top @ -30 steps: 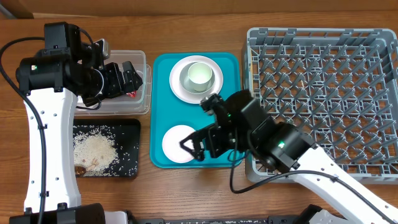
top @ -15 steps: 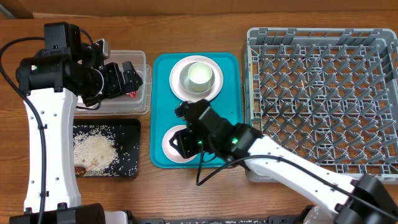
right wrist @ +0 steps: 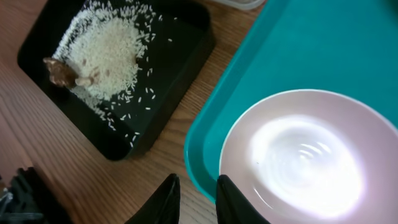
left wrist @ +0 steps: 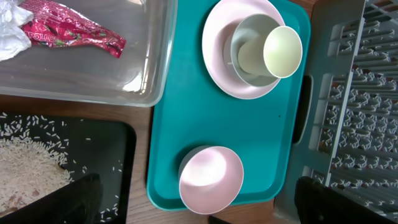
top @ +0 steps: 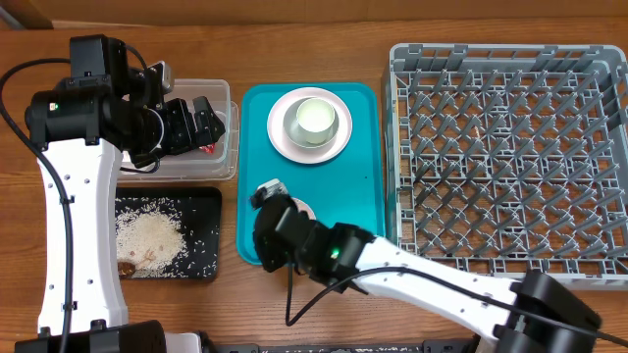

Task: Sort waste into correct bins and load items into the dishwasher
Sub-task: 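Lower the right gripper onto the pink bowl rim and grasp it, then lift the pink bowl and carry it right into the dish rack, then set the pink bowl upright in the rack's back row and release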

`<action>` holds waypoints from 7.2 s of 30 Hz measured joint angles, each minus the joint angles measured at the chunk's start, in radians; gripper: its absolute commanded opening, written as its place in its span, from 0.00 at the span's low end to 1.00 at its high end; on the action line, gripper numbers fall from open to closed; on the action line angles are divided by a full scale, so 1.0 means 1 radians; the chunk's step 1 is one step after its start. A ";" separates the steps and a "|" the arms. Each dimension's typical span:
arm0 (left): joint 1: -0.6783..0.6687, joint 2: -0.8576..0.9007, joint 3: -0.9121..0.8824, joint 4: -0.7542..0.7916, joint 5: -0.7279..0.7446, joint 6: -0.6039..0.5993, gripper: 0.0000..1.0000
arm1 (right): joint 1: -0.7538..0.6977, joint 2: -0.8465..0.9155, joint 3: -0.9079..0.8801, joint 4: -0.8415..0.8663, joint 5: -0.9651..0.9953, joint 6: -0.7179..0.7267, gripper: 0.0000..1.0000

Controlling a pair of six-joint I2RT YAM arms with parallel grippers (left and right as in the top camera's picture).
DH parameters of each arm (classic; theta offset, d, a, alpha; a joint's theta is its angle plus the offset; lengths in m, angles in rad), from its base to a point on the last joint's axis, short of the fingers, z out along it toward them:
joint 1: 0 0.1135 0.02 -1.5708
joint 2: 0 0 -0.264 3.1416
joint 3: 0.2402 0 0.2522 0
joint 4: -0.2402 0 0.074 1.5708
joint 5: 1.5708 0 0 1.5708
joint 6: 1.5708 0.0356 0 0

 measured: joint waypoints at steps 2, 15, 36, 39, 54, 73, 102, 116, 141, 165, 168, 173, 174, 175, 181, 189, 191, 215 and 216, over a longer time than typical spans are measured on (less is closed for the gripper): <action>0.000 0.000 0.000 0.000 0.000 0.000 1.00 | 0.011 0.025 0.000 0.014 0.015 0.000 0.22; 0.000 0.000 0.000 0.000 0.000 0.000 1.00 | 0.017 0.111 0.000 0.057 0.096 -0.001 0.22; 0.000 0.000 0.000 0.000 0.000 0.000 1.00 | 0.017 0.156 0.000 0.084 0.080 -0.003 0.23; 0.000 0.000 0.000 0.000 0.000 0.000 1.00 | 0.017 0.156 0.000 0.084 0.060 -0.011 0.23; 0.000 0.000 0.000 0.000 0.000 0.000 1.00 | 0.019 0.211 0.000 0.064 0.033 -0.048 0.35; 0.000 0.000 0.000 0.000 0.000 0.000 1.00 | 0.023 0.212 0.019 0.064 0.056 -0.071 0.04; 0.000 0.000 0.000 0.000 0.000 0.000 1.00 | -0.611 -0.156 0.176 -0.057 -0.369 -0.197 0.04; 0.000 0.000 0.000 0.000 0.000 0.000 1.00 | -1.181 0.068 0.185 0.426 -0.970 -0.087 0.04; 0.000 0.000 0.000 0.000 0.000 0.000 1.00 | -1.315 0.394 0.195 0.694 -1.235 0.165 0.11; 0.000 0.000 0.000 0.000 0.000 0.000 1.00 | -1.579 0.412 0.195 0.651 -1.343 0.213 0.50; 0.000 0.000 0.000 0.000 0.000 0.000 1.00 | -1.599 0.408 0.195 0.650 -1.333 0.219 0.47; 0.000 0.000 0.000 0.000 0.000 0.000 1.00 | -1.592 0.352 0.194 0.608 -1.292 0.224 0.44; 0.000 0.000 0.000 0.000 0.000 0.000 1.00 | -1.586 0.329 0.195 0.584 -1.278 0.216 0.44; 0.000 0.000 0.000 0.000 0.000 0.000 1.00 | -1.578 0.303 0.195 0.550 -1.261 0.203 0.44; 0.000 0.000 0.000 0.000 -0.002 0.000 1.00 | -1.453 0.136 0.198 0.188 -0.989 0.006 0.38; 0.000 0.000 0.000 0.000 -0.003 0.000 1.00 | -1.141 0.091 0.197 0.034 -0.424 -0.321 0.10; 0.000 0.000 0.000 0.000 -0.003 0.000 1.00 | -1.079 0.091 0.197 0.040 -0.310 -0.364 0.04; 0.000 0.000 0.000 0.000 -0.003 0.000 1.00 | -1.044 0.142 0.197 0.071 0.053 -0.473 0.04; 0.000 0.000 0.000 0.000 -0.003 0.000 1.00 | -1.044 0.142 0.197 0.072 0.048 -0.476 0.04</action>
